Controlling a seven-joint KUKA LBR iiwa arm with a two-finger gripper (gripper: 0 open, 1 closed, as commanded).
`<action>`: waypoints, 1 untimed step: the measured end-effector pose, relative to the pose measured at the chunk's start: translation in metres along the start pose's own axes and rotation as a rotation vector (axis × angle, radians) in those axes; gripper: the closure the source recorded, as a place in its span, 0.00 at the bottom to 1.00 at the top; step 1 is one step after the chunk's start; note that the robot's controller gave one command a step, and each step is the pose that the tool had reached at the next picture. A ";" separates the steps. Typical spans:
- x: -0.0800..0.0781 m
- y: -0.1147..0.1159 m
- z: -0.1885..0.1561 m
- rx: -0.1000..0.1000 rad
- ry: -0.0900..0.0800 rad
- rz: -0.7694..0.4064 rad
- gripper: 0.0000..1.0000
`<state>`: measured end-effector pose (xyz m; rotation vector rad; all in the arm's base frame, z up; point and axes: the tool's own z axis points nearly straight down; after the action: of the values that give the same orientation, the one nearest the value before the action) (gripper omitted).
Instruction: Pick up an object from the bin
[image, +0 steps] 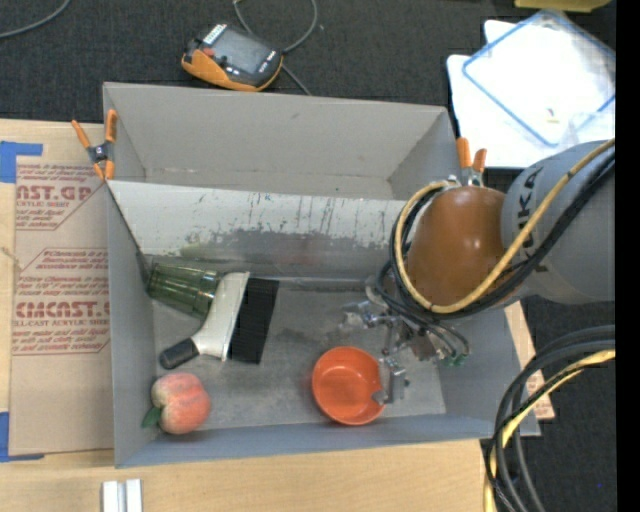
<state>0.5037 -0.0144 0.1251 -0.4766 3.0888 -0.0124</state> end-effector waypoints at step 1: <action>0.002 -0.002 0.053 -0.010 0.019 0.256 0.00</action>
Offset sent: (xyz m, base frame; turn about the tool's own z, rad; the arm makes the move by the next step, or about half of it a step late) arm -0.0064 0.0265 -0.0551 0.0000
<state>0.5028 -0.0173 0.0726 -0.0788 3.1440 0.0023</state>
